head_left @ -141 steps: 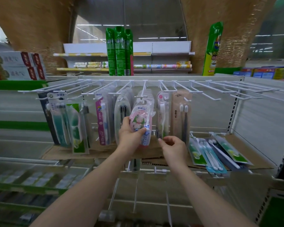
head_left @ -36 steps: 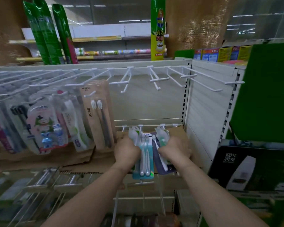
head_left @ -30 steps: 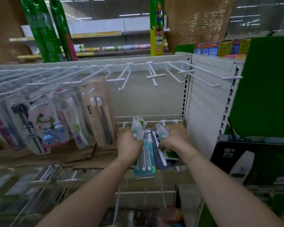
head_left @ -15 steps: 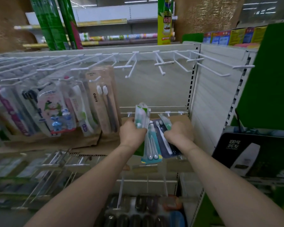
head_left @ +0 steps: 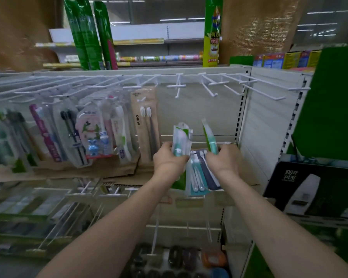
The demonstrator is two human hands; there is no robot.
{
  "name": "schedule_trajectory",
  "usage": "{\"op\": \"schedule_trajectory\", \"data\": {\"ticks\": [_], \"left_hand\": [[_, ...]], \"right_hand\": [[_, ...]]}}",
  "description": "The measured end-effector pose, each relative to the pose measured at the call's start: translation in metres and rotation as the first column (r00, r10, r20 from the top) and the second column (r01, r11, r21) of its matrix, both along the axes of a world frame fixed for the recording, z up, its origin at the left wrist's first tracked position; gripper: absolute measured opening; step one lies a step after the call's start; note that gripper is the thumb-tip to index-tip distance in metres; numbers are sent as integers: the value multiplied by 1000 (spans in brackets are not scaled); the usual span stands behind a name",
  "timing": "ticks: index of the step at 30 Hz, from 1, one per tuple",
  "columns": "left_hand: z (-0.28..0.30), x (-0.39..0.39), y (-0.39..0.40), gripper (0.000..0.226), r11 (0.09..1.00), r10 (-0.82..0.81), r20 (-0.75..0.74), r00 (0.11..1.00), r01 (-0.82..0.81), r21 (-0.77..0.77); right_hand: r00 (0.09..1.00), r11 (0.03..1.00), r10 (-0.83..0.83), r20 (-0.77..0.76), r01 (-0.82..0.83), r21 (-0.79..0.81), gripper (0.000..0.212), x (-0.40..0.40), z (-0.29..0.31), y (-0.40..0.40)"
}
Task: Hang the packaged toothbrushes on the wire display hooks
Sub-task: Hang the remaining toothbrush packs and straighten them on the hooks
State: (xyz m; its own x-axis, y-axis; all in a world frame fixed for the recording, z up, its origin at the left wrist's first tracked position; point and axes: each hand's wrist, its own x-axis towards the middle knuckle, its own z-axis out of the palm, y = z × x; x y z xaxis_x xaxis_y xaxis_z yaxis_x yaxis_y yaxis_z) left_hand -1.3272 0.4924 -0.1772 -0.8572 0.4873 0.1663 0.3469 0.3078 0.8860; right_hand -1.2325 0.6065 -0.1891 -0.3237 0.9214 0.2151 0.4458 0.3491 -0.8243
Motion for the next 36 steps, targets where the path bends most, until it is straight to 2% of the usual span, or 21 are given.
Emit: {"op": "schedule_trajectory", "data": {"ticks": [3,5,12,16,17,20,22,32,36], "left_hand": [[0,3,-19,49,998,-31,7,999,31,52],[1,5,-35,47,995,-58,7,998,58,82],[1,-3,-103,49,993,-82,-15,997,83,89],[0,-14,-143,37,991,-65,-11,998,66,114],[0,-17,-154,34,991,-59,-9,998,59,118],[2,-27,-187,33,990,-24,-12,1000,25,139],[5,-33,-207,29,988,1,-4,1000,-1,153],[6,-57,-301,39,978,56,31,998,-61,198],[2,-74,-332,32,974,107,51,993,-115,196]], "right_hand": [[998,978,1,-67,-15,-206,24,-2,-7,-23],[996,966,40,-84,-60,-250,20,-3,-15,-38],[992,965,108,-72,-122,-234,32,-11,-16,-101],[988,963,133,-80,-148,-225,69,-24,-12,-141],[986,962,135,-98,-154,-227,70,-27,-10,-152],[961,948,139,-239,-199,-249,46,-35,-9,-182],[946,933,166,-277,-242,-266,34,-39,-10,-202],[931,913,284,-230,-336,-232,22,-67,-6,-290],[924,917,304,-233,-350,-191,29,-82,-6,-318]]}}
